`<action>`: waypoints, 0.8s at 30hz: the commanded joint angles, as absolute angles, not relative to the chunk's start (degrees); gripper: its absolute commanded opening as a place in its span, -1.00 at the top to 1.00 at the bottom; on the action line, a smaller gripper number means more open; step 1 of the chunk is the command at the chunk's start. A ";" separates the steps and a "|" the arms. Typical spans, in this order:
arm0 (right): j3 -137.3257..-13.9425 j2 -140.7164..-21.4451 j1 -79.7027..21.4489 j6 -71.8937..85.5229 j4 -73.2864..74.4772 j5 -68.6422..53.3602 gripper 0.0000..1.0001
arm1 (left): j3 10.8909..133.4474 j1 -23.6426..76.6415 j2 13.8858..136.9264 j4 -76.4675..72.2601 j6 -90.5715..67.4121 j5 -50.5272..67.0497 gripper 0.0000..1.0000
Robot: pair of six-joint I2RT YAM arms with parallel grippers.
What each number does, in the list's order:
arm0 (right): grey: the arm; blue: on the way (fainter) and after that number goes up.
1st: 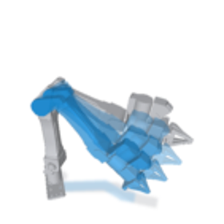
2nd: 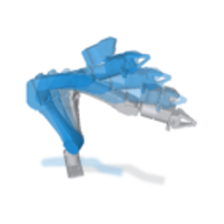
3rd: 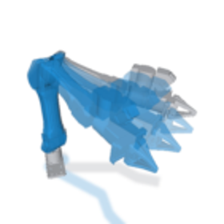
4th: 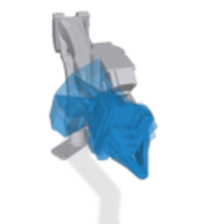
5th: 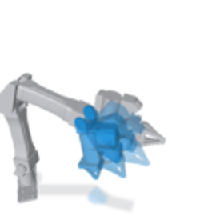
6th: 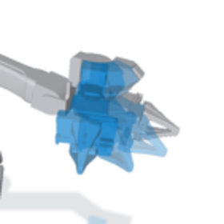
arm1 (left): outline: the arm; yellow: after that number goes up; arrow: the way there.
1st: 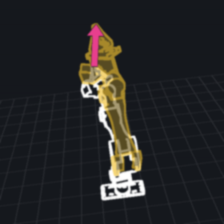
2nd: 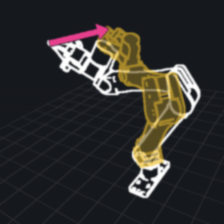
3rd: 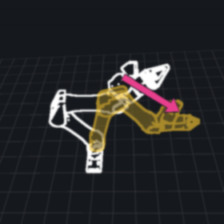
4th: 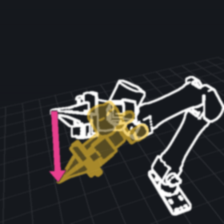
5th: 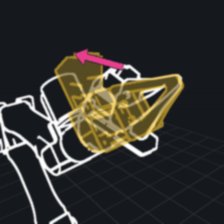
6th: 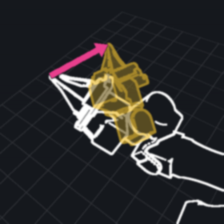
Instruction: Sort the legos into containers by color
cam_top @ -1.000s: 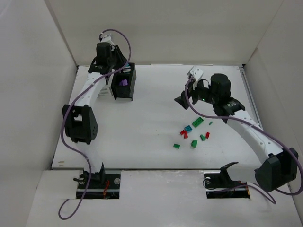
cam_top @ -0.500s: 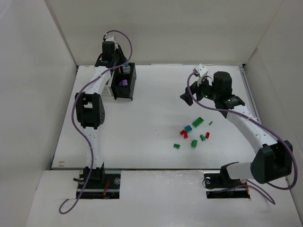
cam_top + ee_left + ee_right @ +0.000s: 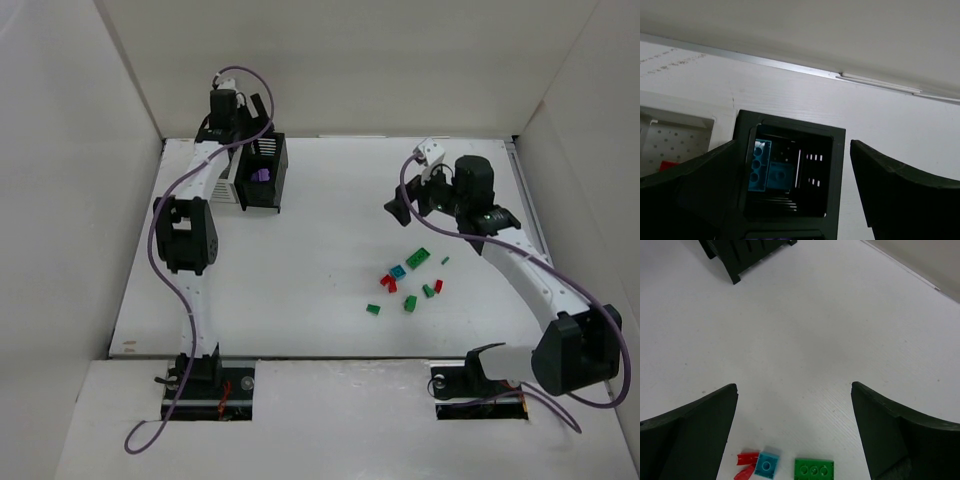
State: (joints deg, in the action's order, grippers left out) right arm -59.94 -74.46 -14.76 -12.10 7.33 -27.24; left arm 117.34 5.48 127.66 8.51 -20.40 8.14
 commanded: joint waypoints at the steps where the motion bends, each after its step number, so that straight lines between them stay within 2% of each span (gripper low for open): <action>1: -59.33 -71.72 -13.97 -9.24 5.10 -24.44 -0.99 | 114.27 5.36 119.81 7.56 -19.60 10.28 -0.79; 4: -58.62 -70.41 -13.45 -6.44 5.10 -21.20 -0.99 | 111.46 5.36 116.47 7.56 -19.07 11.86 -0.98; 14: -56.34 -72.16 -7.83 4.65 11.68 -13.37 -0.99 | 90.02 12.30 98.10 5.80 -14.85 11.86 -1.00; 17: -55.81 -72.77 -7.82 5.27 14.84 -12.66 -0.90 | 82.11 15.81 91.95 3.70 -15.38 12.39 -1.00; 20: -55.20 -73.39 -9.93 3.96 18.01 -12.32 -0.84 | 74.38 18.45 86.15 3.08 -18.80 9.32 -1.00; 24: -53.01 -76.46 -16.85 4.75 20.30 -5.19 -0.82 | 64.09 19.69 78.50 1.76 -23.71 7.82 -1.00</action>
State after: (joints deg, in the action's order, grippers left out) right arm -54.43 -74.85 -12.78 3.44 17.43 -10.39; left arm 69.43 20.16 83.07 3.73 -19.35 10.02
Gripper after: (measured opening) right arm 0.912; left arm 0.997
